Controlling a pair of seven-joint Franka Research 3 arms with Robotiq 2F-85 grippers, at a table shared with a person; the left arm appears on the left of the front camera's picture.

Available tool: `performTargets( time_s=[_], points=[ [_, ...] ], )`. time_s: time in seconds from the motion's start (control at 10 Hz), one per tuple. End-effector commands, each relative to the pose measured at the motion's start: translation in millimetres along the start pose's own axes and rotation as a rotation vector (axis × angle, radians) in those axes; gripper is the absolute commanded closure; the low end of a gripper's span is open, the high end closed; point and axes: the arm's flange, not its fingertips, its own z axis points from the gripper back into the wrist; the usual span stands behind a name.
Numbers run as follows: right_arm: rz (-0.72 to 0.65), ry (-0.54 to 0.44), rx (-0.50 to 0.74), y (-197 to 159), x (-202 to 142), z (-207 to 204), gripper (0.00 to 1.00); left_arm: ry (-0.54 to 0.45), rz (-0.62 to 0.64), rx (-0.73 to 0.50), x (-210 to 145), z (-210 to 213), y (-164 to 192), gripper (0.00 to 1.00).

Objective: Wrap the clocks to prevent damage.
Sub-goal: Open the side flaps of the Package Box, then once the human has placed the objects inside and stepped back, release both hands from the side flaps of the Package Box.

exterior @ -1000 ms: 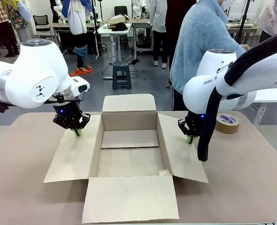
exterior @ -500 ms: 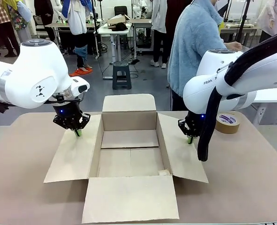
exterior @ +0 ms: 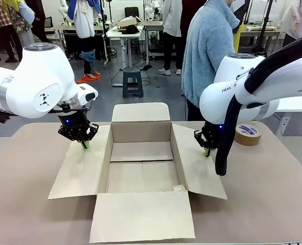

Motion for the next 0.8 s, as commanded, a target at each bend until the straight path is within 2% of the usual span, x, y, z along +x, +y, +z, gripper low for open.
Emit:
performTargets(
  time_s=[0.0,0.7],
  points=[
    [0.0,-0.001,0.0,-0.1,0.0,-0.1,0.99,-0.003,0.001,0.003,0.7,0.5,-1.0,1.0],
    [0.0,-0.001,0.0,-0.1,0.0,-0.1,0.99,-0.003,0.001,0.003,0.7,0.5,-1.0,1.0]
  ],
)
